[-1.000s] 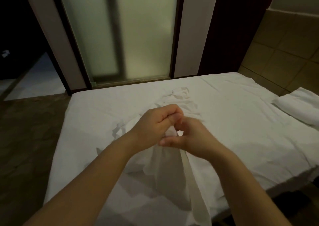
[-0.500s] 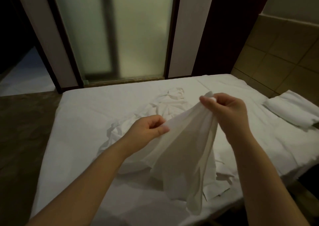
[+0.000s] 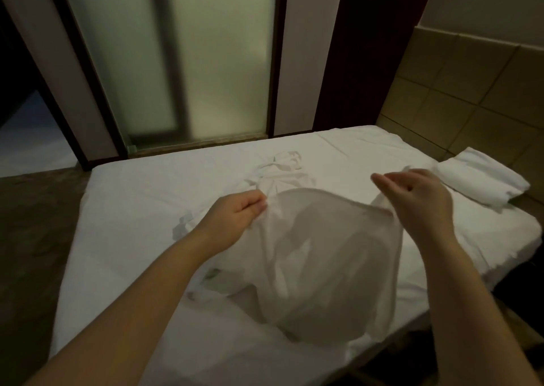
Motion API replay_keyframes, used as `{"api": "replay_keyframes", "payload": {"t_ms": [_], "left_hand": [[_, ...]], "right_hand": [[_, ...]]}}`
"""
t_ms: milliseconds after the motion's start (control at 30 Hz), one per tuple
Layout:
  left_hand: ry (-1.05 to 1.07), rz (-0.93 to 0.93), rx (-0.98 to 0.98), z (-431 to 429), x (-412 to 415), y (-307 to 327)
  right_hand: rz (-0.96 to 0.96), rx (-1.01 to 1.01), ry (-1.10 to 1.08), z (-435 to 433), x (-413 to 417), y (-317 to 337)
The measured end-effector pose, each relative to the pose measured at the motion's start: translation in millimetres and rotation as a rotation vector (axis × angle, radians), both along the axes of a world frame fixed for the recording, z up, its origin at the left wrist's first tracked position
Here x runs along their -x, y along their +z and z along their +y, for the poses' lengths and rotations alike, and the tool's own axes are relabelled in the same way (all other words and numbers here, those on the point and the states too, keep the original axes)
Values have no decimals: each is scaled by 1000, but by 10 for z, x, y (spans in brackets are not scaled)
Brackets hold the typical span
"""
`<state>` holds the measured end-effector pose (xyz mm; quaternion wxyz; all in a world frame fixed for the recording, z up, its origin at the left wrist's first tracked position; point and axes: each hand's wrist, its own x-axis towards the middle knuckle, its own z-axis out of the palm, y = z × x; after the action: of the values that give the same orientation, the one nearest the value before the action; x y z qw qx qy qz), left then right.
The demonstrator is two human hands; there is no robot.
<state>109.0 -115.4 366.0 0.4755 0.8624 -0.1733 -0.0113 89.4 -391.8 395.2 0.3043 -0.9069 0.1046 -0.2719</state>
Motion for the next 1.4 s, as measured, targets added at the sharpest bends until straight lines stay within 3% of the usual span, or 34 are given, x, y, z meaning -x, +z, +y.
{"api": "replay_keyframes", "payload": {"t_ms": [133,233,333,500,600,700,867,967,1067,1100,1167,1267,1400], "left_hand": [[-209,-59,-151,-62,89,233],[-326,-102,-290,-125,154,333],[-283,-153,-233,-84,184,354],[-135,-89,-77,23,193,259],[-21,33,-14,145,183,151],[49,95,23,280,167,38],[104,17,-172,412,89,-63],[120,-6,-284,441,58,-125],[120,37,-140,401,60,-104],[119,67,-51,374,65,-67],[98,123,100,316,92,42],[36,154,162,250,114,208],[-34,59,146,149,139,386]], "right_hand": [[-7,-97,328,428,51,14],[201,-187,657,780,131,50],[321,-304,814,948,169,12],[176,-246,742,1004,110,-130],[21,-478,603,820,25,-73],[24,-643,488,638,-46,-27],[-1,-612,400,637,-111,-80],[-58,-698,357,607,-67,-42],[-93,-768,331,553,-41,42],[-96,-733,331,540,-39,64],[-43,-476,304,481,-97,45],[77,-102,241,451,-154,-4],[55,-206,486,803,-34,53]]}}
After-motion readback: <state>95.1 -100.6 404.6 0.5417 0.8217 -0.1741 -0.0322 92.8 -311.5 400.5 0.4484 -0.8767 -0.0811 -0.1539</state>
